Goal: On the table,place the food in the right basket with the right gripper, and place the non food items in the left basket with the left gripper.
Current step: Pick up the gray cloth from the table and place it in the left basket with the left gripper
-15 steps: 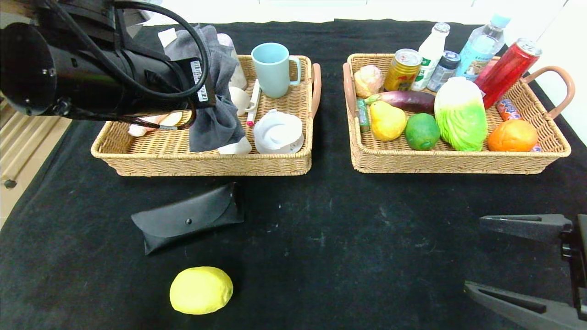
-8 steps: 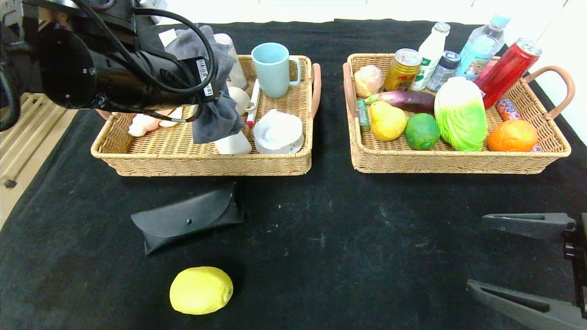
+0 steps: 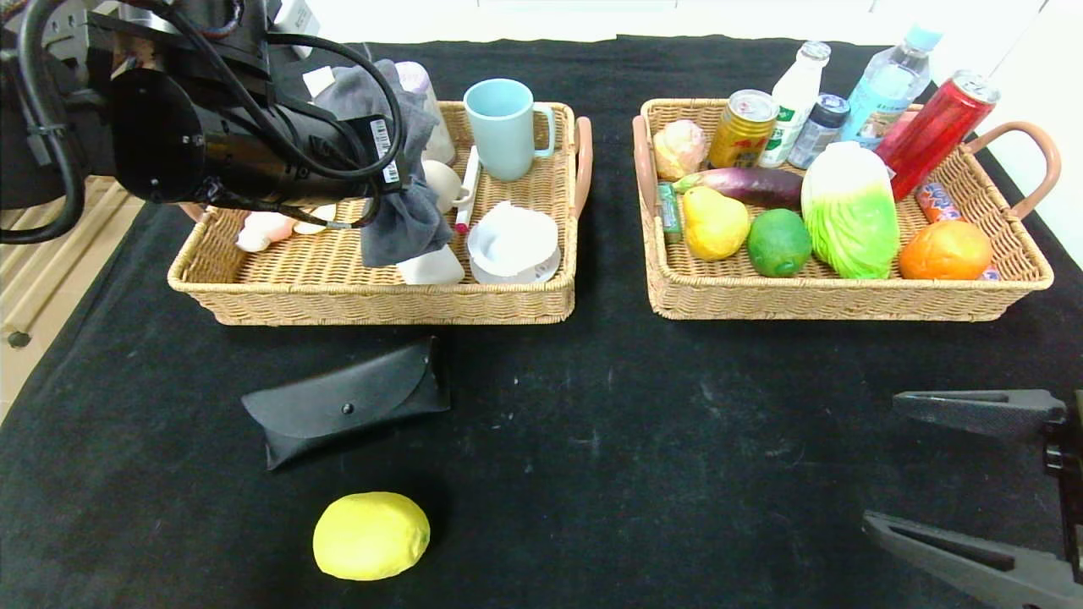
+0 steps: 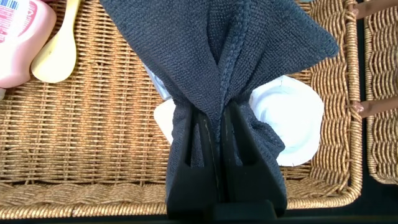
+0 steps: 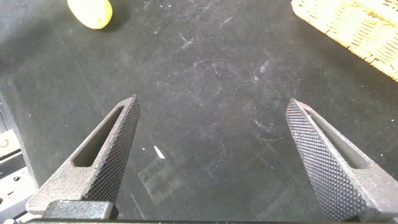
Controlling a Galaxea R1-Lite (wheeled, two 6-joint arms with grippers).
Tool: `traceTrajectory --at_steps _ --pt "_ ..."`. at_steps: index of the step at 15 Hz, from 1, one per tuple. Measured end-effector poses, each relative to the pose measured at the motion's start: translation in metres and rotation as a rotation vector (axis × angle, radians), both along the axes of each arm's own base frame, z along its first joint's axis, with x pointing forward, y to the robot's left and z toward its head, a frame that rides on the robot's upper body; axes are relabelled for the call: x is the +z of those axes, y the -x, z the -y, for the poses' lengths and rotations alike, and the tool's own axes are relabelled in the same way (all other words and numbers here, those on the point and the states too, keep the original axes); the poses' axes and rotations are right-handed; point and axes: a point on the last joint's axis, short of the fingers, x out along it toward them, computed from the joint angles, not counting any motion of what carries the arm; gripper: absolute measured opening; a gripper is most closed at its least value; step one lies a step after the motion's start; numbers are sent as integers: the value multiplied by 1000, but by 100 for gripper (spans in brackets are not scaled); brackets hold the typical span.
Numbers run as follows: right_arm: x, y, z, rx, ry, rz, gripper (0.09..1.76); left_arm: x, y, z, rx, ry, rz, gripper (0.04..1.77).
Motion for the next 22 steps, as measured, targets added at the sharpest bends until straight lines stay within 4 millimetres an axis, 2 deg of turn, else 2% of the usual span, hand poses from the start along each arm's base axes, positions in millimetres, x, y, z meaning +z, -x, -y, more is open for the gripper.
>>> traceTrajectory --at_steps 1,3,5,9,13,16,19,22 --pt "0 0 0 0 0 0 171 0 0 0 1 0 -1 12" --pt "0 0 0 -1 0 0 171 -1 -1 0 0 0 -2 50" --pt "0 0 0 -1 0 0 171 -1 -1 0 1 1 -3 77" --pt "-1 0 0 0 2 -1 171 -1 -2 0 2 0 -3 115" --pt "-1 0 0 1 4 -3 171 -3 1 1 -4 -11 -18 137" --pt "-2 0 0 2 4 -5 171 -4 13 1 -12 -30 -64 148" --pt "-2 -1 -1 2 7 -8 171 -5 34 -1 -29 -54 -124 155" --pt "-3 -2 -1 1 9 -12 171 -20 66 -2 -68 -122 -279 161"
